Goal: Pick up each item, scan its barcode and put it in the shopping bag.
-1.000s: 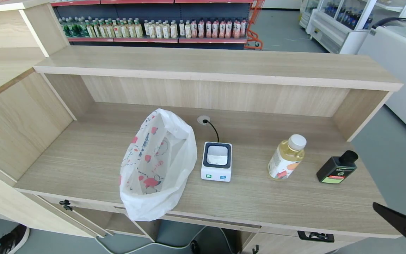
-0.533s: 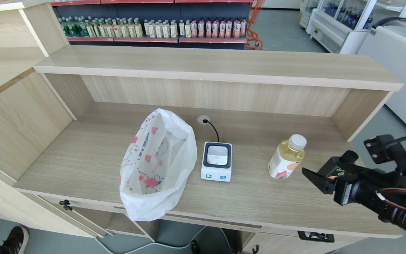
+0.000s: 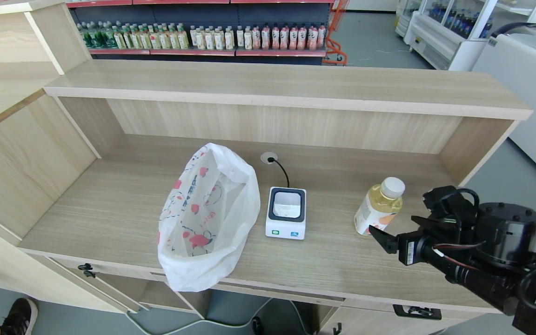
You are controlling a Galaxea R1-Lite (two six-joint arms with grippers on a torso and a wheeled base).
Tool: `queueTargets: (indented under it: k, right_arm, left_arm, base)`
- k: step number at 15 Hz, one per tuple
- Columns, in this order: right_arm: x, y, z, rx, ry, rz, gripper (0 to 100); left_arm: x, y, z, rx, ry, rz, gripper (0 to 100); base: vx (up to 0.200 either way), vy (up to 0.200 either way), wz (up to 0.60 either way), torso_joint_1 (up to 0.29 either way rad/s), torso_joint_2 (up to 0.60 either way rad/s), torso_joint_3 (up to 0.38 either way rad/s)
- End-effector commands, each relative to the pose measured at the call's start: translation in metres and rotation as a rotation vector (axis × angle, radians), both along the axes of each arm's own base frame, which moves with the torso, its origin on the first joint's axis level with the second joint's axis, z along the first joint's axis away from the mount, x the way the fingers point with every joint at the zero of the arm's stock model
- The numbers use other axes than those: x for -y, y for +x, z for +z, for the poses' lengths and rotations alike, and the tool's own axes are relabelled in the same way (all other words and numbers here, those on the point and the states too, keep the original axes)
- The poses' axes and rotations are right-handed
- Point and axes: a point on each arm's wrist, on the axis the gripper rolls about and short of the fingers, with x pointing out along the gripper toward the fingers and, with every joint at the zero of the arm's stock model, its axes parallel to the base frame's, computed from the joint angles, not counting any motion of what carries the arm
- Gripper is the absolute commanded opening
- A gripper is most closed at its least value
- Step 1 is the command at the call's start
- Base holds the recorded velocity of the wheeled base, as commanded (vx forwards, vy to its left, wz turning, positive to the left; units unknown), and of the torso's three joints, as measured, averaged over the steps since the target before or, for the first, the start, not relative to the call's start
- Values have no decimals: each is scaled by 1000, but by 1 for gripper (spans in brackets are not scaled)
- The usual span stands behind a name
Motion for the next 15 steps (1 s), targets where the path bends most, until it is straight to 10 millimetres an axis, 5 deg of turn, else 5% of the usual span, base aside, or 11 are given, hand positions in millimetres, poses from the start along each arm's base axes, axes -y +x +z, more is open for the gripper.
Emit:
queueTargets:
  k: [1,15]
  right_arm:
    - [-3,10,-9,-17,-8,-1,100]
    - [-23,68,-38,98,24,1,100]
  left_arm:
    - [0,0,0,0,1,0,100]
    - [0,0,0,2,-1,0,100]
  base:
    - [0,0,0,0,0,0]
    - [0,0,0,0,0,0]
